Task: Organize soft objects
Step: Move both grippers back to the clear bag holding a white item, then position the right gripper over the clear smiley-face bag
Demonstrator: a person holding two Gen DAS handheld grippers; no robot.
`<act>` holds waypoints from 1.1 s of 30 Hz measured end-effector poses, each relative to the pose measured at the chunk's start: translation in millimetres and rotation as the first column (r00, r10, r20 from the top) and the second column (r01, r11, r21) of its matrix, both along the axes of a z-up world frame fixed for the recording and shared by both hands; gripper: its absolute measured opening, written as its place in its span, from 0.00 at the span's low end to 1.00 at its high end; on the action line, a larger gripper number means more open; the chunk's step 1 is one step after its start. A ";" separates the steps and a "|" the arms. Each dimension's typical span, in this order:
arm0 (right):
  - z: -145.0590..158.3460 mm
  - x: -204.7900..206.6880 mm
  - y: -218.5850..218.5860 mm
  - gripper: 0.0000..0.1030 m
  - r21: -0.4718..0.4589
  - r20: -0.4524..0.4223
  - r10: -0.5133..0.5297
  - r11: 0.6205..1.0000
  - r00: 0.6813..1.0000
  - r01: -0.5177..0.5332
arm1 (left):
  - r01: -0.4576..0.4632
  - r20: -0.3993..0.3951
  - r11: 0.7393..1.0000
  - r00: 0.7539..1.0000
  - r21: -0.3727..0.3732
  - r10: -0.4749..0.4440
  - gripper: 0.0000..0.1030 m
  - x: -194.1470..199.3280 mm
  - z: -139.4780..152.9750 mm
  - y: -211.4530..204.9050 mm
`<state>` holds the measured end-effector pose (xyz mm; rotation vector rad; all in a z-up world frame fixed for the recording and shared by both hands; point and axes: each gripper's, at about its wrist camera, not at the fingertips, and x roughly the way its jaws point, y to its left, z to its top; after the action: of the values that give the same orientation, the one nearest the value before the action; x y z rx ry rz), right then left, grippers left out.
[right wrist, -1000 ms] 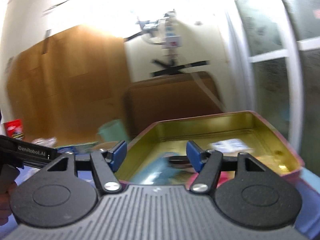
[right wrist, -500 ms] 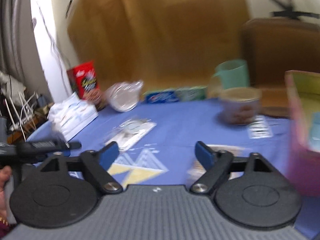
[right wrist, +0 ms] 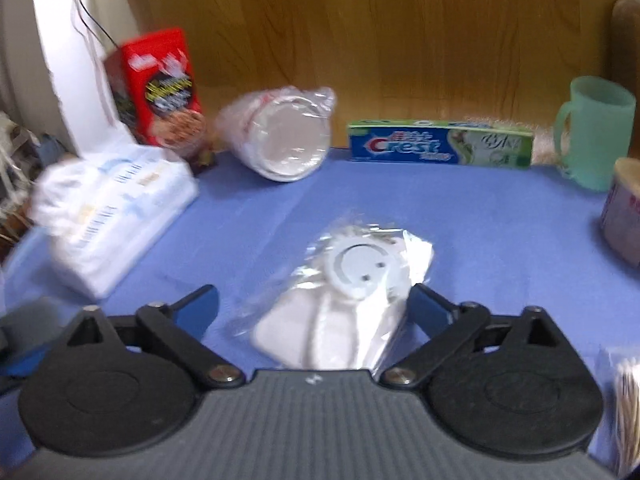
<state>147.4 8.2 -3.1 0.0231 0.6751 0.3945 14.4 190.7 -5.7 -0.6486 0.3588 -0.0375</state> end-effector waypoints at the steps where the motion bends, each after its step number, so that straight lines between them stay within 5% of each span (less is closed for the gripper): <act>1: -0.3 2.5 3.3 1.00 -0.020 0.003 0.003 1.000 1.000 -0.003 | 0.002 0.001 1.000 1.000 -0.002 -0.002 0.77 0.2 0.0 0.0; 5: 0.4 -0.5 2.3 1.00 -0.051 0.008 0.018 0.999 1.000 -0.017 | 0.004 0.000 1.000 1.000 -0.013 -0.004 0.80 0.8 -1.0 1.4; 13: 1.1 -10.9 -19.8 0.79 -0.049 0.040 0.048 0.998 0.998 -0.046 | 0.009 -0.013 1.000 1.000 0.003 -0.009 0.80 3.3 -1.0 -0.9; 25: 1.6 -109.1 -62.6 0.79 -0.038 0.072 0.229 0.973 0.971 -0.227 | 0.146 -0.103 0.982 0.986 0.119 -0.134 0.85 20.4 -1.1 -26.6; 33: -2.2 -137.8 -94.2 0.79 -0.001 0.089 0.206 0.978 0.974 -0.207 | 0.179 -0.142 0.970 0.977 0.164 -0.157 0.87 25.2 -3.1 -36.9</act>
<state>9.6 -86.0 -5.4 -0.0567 0.5901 0.5956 39.6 153.8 -8.8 -0.4451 0.5351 -0.1254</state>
